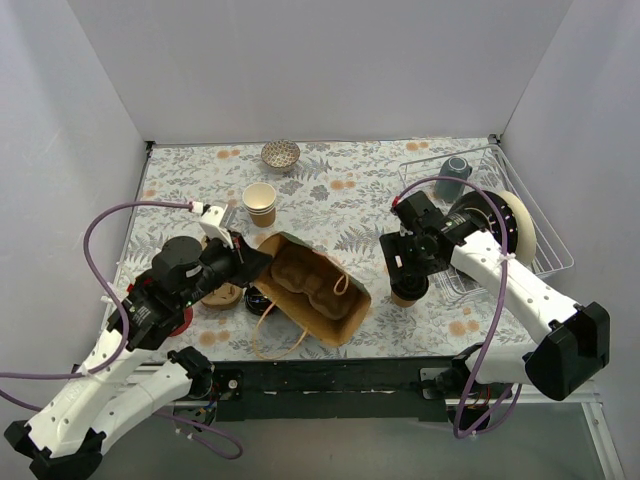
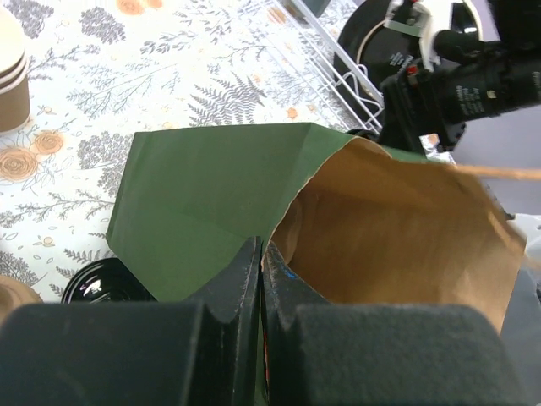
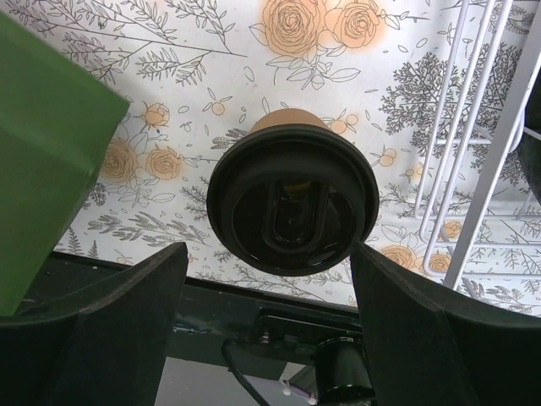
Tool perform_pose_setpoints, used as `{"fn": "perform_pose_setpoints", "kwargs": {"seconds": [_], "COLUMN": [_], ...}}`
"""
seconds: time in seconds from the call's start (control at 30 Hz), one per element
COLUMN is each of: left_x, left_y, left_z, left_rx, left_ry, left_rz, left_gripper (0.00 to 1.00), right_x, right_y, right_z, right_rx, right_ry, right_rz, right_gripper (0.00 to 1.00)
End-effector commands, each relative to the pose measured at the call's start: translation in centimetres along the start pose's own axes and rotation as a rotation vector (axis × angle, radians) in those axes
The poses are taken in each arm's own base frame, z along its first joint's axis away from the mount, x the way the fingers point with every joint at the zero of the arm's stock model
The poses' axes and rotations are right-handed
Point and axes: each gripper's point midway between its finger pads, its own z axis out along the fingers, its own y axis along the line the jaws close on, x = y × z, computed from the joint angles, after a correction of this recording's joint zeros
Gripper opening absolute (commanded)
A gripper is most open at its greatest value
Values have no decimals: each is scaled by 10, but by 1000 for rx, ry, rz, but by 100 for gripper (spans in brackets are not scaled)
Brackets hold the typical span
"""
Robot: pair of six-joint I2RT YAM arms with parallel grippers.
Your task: Pack the takeout coffee
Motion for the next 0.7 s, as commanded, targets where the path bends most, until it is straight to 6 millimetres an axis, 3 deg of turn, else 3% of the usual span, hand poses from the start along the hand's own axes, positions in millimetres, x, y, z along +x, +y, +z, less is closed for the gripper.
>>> {"fn": "perform_pose_setpoints", "kwargs": {"seconds": [0.0, 0.23, 0.67], "left_x": [-8, 0, -3], "left_y": [-11, -4, -4], "left_z": [-14, -2, -3], "left_rx": [63, 51, 45], "left_ry": [-41, -34, -45], "left_rz": [57, 78, 52], "left_gripper": [0, 0, 0], "right_x": [-10, -5, 2], "right_y": [-4, 3, 4], "right_z": [-1, 0, 6], "right_rx": [20, -26, -32], "right_ry": [-43, -34, 27], "right_rz": [-24, -32, -63], "right_gripper": [85, 86, 86]}}
